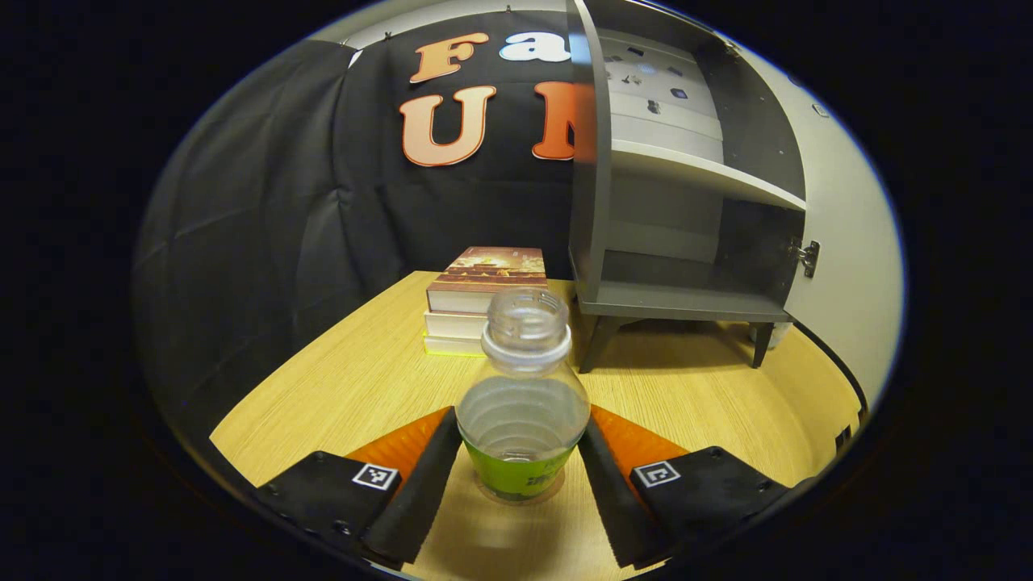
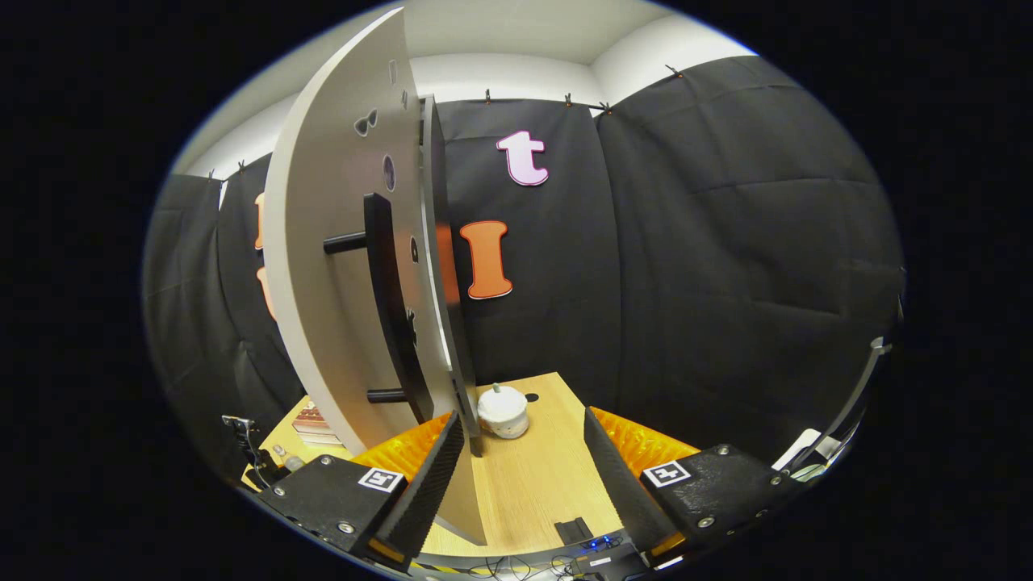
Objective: Open the cabinet door with the right hand, grasp the bottle in the cabinet with the left hand and place it on the coaster, then close the cabinet door with the right hand.
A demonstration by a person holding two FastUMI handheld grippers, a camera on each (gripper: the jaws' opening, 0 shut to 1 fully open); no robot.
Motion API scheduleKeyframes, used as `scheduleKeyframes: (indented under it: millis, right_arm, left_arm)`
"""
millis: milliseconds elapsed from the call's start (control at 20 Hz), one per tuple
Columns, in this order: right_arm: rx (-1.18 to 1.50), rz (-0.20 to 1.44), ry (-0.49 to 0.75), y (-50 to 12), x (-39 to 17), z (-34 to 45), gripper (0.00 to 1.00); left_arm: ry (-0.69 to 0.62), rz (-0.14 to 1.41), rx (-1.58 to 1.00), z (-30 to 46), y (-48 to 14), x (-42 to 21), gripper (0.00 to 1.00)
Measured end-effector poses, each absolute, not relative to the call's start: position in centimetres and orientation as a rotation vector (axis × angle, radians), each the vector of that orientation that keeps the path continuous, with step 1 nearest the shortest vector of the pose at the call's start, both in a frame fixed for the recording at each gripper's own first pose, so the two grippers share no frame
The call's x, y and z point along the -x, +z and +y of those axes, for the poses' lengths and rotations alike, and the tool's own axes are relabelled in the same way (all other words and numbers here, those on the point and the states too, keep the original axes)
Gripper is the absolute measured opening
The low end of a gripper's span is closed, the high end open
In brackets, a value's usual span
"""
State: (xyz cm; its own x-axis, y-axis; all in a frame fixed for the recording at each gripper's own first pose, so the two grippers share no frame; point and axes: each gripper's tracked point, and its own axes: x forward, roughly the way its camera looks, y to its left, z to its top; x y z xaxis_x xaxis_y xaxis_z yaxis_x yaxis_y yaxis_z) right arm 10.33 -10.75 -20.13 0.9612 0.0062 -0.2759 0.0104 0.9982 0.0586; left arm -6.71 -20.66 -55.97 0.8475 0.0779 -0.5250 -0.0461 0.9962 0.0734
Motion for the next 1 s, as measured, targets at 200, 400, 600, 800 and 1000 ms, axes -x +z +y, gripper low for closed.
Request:
scheduleKeyframes:
  millis: [200, 400, 600, 800, 1000]
  right_arm:
    - [-0.034, 0.266, -0.005, -19.9, -10.4, -10.4, 0.99]
    - [-0.022, 0.257, 0.008, -19.9, -10.2, -9.5, 0.90]
    - [-0.047, 0.253, 0.040, -20.2, -9.9, -7.7, 0.89]
    - [-0.074, 0.255, 0.113, -20.5, -9.5, -4.5, 0.89]
    - [-0.082, 0.254, 0.189, -20.7, -9.4, -1.1, 0.89]
  left_arm:
    - [0.058, 0.531, -0.093, -21.2, -53.1, 7.0, 1.00]
    - [0.047, 0.468, -0.119, -21.6, -48.2, 8.0, 0.99]
    - [0.034, 0.398, -0.085, -22.1, -41.6, 10.0, 0.99]
    - [0.061, 0.330, -0.082, -20.4, -34.8, 12.6, 0.99]
    - [0.099, 0.269, -0.091, -17.6, -28.1, 14.4, 0.99]
